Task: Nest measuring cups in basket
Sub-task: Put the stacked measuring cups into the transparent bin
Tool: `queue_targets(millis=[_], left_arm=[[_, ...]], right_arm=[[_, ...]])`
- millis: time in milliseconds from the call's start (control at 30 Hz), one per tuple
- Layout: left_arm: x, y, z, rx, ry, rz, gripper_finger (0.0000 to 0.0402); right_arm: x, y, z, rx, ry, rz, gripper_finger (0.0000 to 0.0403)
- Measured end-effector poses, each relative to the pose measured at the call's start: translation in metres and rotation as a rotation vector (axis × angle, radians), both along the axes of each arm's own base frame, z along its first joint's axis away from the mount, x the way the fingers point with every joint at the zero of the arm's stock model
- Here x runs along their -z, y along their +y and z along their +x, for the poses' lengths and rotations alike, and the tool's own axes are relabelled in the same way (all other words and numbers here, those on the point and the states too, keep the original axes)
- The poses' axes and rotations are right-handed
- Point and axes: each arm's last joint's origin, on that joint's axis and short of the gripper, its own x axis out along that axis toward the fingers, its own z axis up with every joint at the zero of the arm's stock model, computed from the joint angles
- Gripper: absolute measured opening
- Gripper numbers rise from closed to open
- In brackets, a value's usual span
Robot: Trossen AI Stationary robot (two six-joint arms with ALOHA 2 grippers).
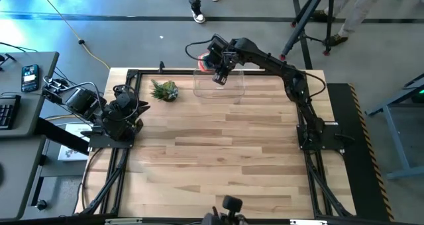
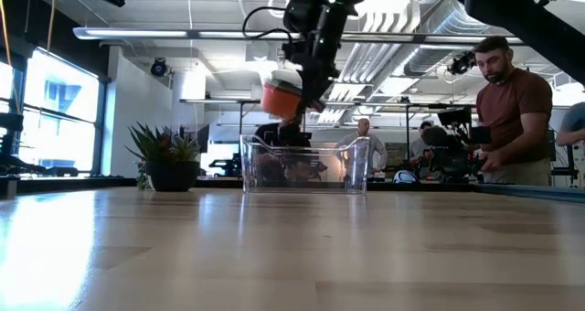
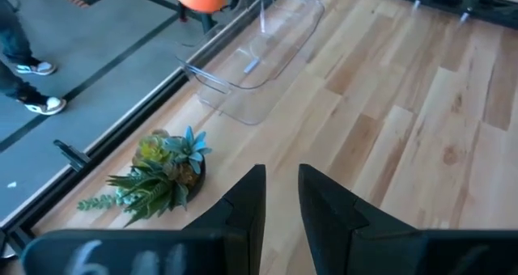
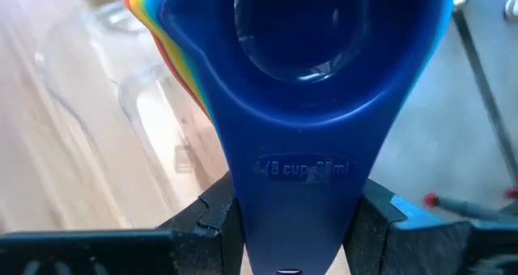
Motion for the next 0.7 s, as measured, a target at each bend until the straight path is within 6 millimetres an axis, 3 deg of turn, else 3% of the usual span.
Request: queue_targets(millis=[533,700], left_arm=[[0.000,0.000,0.000,-0.034,-0.028,-0.025,0.0065],[0.000,0.000,0.000,-0.051,-0.041,-0.045,0.0065]], right_arm=[[0.078,-0.015,0.014,-0.218,0.283,0.120,0.0132],[0.092,-0.018,0.014,-0.240,0.318,0.160,0.0132]])
